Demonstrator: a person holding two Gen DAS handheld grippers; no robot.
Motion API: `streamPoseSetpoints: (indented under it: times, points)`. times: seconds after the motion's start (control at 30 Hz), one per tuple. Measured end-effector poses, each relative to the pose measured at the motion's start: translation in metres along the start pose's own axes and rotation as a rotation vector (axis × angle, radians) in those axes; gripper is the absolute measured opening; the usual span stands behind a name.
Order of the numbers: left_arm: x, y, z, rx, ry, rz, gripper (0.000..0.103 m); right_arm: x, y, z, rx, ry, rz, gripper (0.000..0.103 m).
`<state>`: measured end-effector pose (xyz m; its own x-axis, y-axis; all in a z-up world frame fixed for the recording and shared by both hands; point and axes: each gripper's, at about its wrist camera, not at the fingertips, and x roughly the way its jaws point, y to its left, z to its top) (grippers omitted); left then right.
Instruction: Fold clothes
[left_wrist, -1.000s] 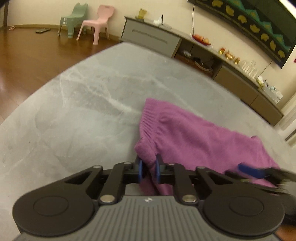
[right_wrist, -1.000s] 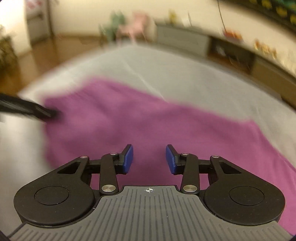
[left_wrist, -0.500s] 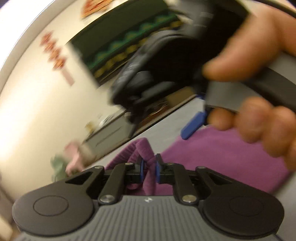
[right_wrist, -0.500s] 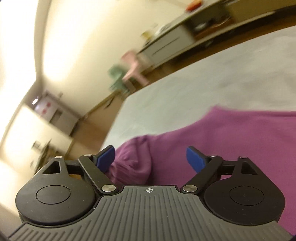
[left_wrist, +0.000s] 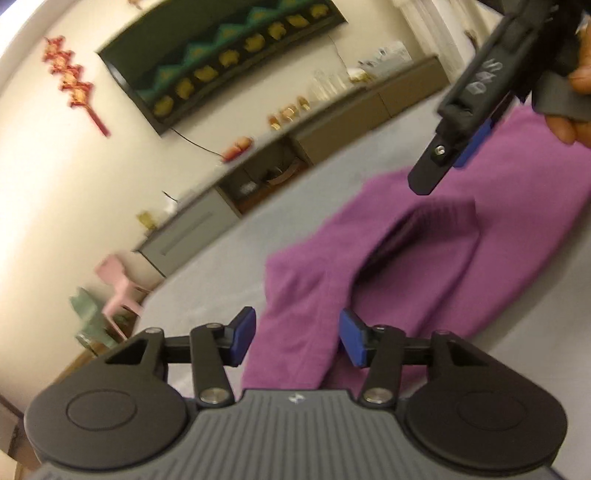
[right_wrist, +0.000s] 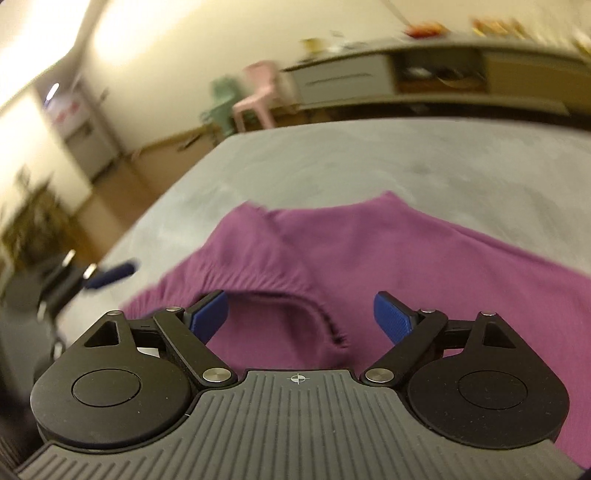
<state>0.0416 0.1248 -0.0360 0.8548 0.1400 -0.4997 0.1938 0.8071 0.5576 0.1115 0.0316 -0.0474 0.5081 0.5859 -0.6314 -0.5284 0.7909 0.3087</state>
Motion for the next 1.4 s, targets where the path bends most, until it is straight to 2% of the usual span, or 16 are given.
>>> streamPoseSetpoints:
  times: [0.1, 0.23, 0.27, 0.33, 0.4, 0.57, 0.6, 0.67, 0.7, 0.73, 0.87, 1.03, 1.13, 1.3, 1.33, 1.4]
  points:
    - [0.008, -0.002, 0.001, 0.052, -0.039, -0.062, 0.049, -0.007, 0.018, -0.006, -0.101, 0.016, -0.047, 0.086]
    - [0.023, 0.027, 0.001, -0.067, -0.029, -0.1, 0.048, -0.005, 0.021, -0.01, -0.134, 0.041, -0.083, 0.086]
    - [0.027, 0.035, 0.001, -0.097, -0.027, -0.11, 0.045, 0.0, 0.019, -0.007, -0.126, 0.047, -0.083, 0.086]
    - [0.035, 0.05, 0.001, -0.156, -0.022, -0.129, 0.022, 0.005, 0.014, -0.007, -0.115, 0.061, -0.075, 0.084]
    - [0.042, 0.064, 0.001, -0.215, -0.017, -0.148, 0.01, 0.007, 0.008, -0.01, -0.11, 0.076, -0.06, 0.082]
    - [0.061, 0.106, -0.013, -0.397, 0.011, -0.187, 0.009, -0.006, 0.013, -0.003, -0.084, 0.022, 0.061, 0.077]
    - [0.065, 0.118, -0.023, -0.451, 0.025, -0.19, 0.009, -0.01, 0.018, 0.001, -0.086, 0.004, 0.104, 0.077]
    - [0.072, 0.14, -0.042, -0.557, 0.053, -0.196, 0.027, -0.011, 0.033, 0.006, -0.115, 0.001, 0.168, 0.078]
    - [0.076, 0.151, -0.052, -0.61, 0.066, -0.199, 0.046, -0.008, 0.042, 0.008, -0.139, 0.013, 0.192, 0.079]
    - [0.079, 0.162, -0.062, -0.664, 0.08, -0.202, 0.049, -0.005, 0.052, 0.01, -0.165, 0.025, 0.212, 0.079]
    - [0.094, 0.207, -0.101, -0.876, 0.136, -0.213, 0.051, 0.024, 0.089, 0.01, -0.303, 0.092, 0.136, 0.079]
    - [0.112, 0.263, -0.15, -1.142, 0.207, -0.225, 0.058, 0.058, 0.15, 0.025, -0.351, 0.083, 0.138, 0.082]
    - [0.111, 0.274, -0.167, -1.244, 0.203, -0.23, 0.059, 0.083, 0.207, 0.026, -0.464, 0.058, 0.118, 0.087]
    - [0.105, 0.283, -0.187, -1.36, 0.18, -0.248, 0.059, 0.135, 0.279, 0.008, -0.679, 0.026, -0.088, 0.088]
    - [0.105, 0.283, -0.19, -1.369, 0.174, -0.263, 0.059, 0.144, 0.288, 0.004, -0.708, 0.019, -0.149, 0.085]
    - [0.106, 0.284, -0.195, -1.393, 0.159, -0.323, 0.06, 0.152, 0.29, 0.001, -0.685, -0.011, -0.193, 0.061]
